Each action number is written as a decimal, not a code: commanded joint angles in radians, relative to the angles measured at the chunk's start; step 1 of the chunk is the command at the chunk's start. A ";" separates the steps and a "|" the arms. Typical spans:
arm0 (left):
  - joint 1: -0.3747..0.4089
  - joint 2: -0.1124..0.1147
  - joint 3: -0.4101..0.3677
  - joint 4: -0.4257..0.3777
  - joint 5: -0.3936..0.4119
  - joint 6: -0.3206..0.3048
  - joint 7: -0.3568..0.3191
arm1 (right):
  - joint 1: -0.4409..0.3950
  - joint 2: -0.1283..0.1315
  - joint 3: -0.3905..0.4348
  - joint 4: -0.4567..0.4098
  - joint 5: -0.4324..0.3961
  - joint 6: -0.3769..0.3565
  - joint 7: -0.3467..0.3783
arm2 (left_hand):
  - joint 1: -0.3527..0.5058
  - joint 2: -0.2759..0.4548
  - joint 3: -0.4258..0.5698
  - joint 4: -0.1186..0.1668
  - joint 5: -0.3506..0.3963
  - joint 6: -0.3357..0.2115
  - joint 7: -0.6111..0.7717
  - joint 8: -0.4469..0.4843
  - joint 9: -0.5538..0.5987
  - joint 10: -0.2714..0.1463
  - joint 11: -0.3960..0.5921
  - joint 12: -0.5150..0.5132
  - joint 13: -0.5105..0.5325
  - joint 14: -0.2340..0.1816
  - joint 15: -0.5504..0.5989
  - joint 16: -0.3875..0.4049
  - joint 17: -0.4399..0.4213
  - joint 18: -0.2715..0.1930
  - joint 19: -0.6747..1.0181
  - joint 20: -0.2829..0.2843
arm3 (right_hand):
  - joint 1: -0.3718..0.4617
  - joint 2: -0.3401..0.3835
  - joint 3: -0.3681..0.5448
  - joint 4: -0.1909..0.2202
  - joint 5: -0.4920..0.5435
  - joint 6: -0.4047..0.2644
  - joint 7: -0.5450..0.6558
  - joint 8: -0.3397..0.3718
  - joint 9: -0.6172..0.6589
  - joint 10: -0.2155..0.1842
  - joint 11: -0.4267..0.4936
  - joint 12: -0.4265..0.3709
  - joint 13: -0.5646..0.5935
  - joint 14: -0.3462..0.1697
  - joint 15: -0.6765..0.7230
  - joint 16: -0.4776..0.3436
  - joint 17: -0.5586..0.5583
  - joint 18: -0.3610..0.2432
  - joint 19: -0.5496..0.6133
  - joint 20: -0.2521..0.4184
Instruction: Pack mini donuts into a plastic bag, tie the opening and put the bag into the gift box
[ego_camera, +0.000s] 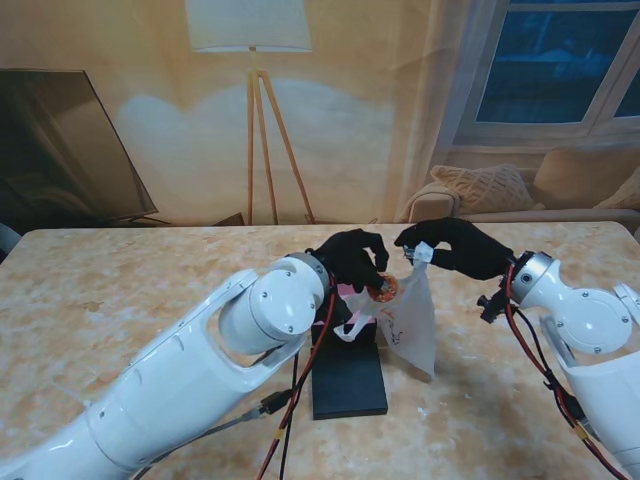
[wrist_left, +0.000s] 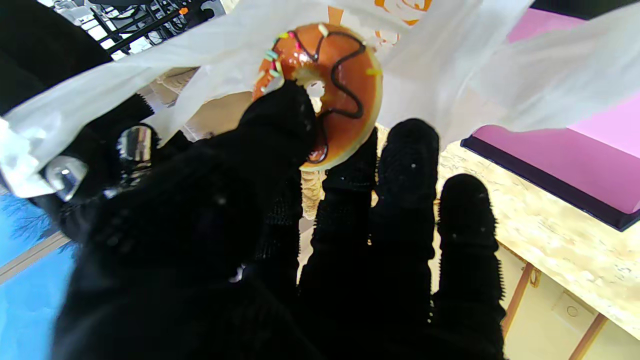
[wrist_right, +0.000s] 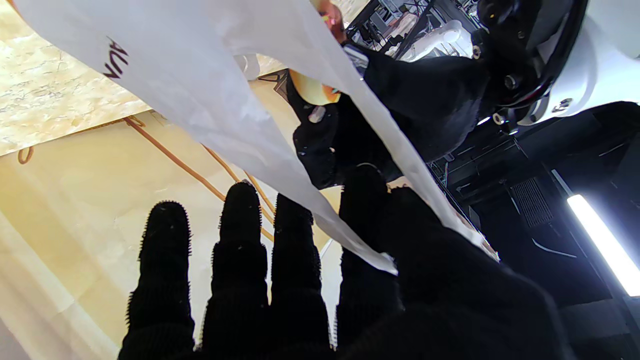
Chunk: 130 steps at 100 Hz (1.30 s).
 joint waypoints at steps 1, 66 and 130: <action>-0.014 -0.021 0.006 0.009 -0.010 0.016 -0.004 | -0.005 -0.006 -0.002 -0.002 0.002 -0.005 0.013 | 0.048 0.030 0.000 0.037 -0.026 -0.011 0.056 0.002 -0.006 -0.011 0.037 0.000 -0.008 -0.016 0.034 -0.006 -0.016 -0.001 0.023 0.016 | 0.133 0.020 0.174 0.094 0.047 -0.306 0.065 0.032 -0.038 0.005 -0.017 -0.005 -0.012 -0.009 0.005 0.011 -0.014 0.004 0.019 0.015; -0.036 -0.046 0.040 0.056 -0.064 0.042 0.002 | -0.003 -0.008 -0.004 -0.006 -0.018 -0.006 0.000 | 0.052 0.039 -0.020 0.042 -0.032 -0.017 0.066 -0.010 -0.015 -0.014 0.051 -0.013 -0.028 -0.016 0.028 -0.029 -0.034 -0.006 0.017 0.011 | 0.138 0.023 0.166 0.096 0.043 -0.305 0.067 0.030 -0.052 0.015 -0.016 -0.011 -0.027 -0.002 0.006 0.007 -0.024 0.001 0.017 0.016; -0.084 -0.056 0.103 0.114 0.017 -0.030 0.007 | 0.002 -0.009 -0.010 -0.011 0.004 0.010 0.009 | 0.048 0.051 -0.029 0.041 -0.044 -0.027 0.073 -0.021 -0.025 -0.029 0.058 -0.024 -0.060 -0.019 -0.025 -0.061 -0.057 -0.024 -0.006 -0.006 | 0.138 0.025 0.159 0.094 0.039 -0.311 0.065 0.027 -0.053 0.015 -0.015 -0.013 -0.030 -0.006 0.004 0.004 -0.028 0.005 0.016 0.017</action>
